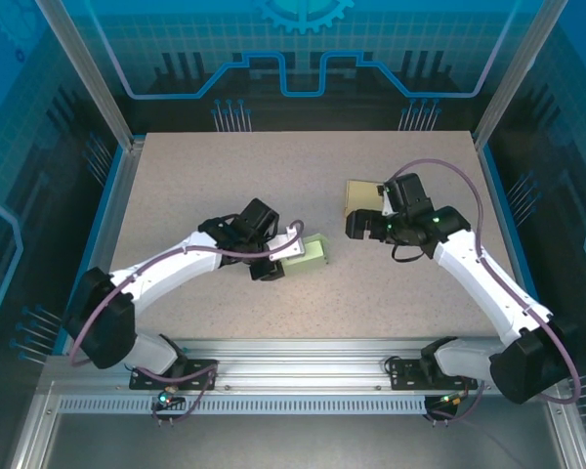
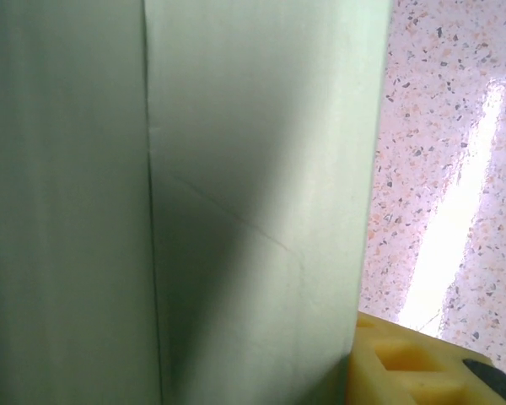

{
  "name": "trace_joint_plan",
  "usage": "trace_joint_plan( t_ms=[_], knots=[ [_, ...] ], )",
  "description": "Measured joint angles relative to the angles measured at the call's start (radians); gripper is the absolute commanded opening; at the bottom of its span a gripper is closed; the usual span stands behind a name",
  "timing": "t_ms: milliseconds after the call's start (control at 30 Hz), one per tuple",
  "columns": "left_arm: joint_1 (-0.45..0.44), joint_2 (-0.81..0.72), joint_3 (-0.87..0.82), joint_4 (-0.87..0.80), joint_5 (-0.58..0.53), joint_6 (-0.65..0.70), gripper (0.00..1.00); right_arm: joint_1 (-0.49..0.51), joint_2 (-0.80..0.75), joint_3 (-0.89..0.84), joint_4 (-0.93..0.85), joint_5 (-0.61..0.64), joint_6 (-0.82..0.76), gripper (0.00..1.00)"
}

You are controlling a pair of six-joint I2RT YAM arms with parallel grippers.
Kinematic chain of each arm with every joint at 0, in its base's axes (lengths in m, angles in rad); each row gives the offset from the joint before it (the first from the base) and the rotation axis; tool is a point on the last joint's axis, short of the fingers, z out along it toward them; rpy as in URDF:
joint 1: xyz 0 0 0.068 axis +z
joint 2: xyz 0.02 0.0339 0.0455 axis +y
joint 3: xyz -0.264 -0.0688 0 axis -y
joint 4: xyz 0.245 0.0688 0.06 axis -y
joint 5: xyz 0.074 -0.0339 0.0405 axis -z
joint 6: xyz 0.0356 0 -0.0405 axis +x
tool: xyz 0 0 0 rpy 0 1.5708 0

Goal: Fold the paper box

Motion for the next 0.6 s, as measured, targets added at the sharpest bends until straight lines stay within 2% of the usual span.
trace_joint_plan(
  t_ms=[233,367,467,600],
  knots=[
    [0.023,0.095,0.061,-0.029,0.051,0.018,0.44,0.020,-0.004,-0.040,0.089,-0.058,-0.084,0.96],
    [0.029,0.156,0.095,-0.037,0.068,0.037,0.45,0.021,-0.004,-0.050,0.137,-0.113,-0.132,0.89],
    [0.029,0.201,0.131,-0.052,0.074,0.045,0.49,0.021,0.001,-0.066,0.172,-0.151,-0.158,0.83],
    [0.029,0.244,0.179,-0.071,0.075,0.061,0.59,0.022,0.019,-0.092,0.224,-0.198,-0.188,0.74]
  ],
)
